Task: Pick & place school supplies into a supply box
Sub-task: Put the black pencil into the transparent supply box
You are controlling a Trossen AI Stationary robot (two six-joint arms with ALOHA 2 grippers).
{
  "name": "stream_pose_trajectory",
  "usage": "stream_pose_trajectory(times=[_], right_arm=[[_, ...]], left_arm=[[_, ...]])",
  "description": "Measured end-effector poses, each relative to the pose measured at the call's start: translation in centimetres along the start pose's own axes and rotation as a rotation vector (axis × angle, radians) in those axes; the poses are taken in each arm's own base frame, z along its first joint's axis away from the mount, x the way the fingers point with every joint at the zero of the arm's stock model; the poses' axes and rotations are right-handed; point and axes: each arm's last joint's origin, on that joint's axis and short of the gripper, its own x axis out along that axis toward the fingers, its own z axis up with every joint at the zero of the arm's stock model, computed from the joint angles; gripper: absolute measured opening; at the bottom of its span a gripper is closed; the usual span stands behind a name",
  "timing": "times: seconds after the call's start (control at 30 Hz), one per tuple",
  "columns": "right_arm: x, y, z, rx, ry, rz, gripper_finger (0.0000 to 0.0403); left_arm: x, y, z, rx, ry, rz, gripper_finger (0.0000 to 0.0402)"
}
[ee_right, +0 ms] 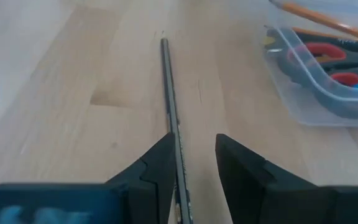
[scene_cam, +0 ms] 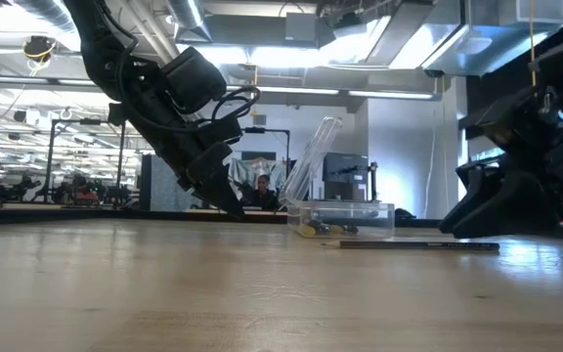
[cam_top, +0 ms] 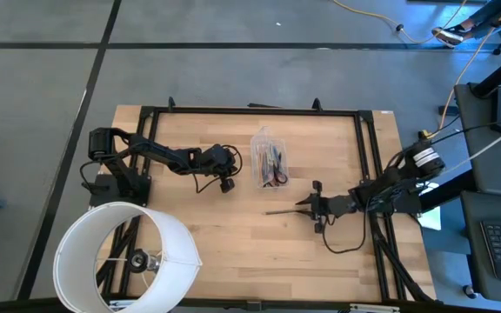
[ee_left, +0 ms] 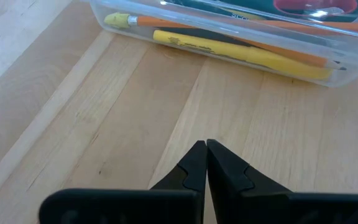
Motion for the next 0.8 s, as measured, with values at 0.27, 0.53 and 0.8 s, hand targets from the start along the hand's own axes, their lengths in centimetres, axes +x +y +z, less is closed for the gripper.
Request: stream_pose_trajectory(times=[0.27, 0.53, 0.8], right_arm=[[0.8, -0.2, -0.8, 0.018, 0.016, 0.044, 0.0119], [1.0, -0.2, -1.1, 0.019, 0.024, 0.039, 0.0119], [1.0, -0.2, -0.9, 0.023, -0.001, 0.043, 0.0119]], left_arm=[[0.0, 0.0, 0.0, 0.001, 0.0, 0.0, 0.0004], [0.0, 0.0, 0.0, 0.001, 0.0, 0.0, 0.0008], [0.0, 0.0, 0.0, 0.001, 0.0, 0.0, 0.0008]])
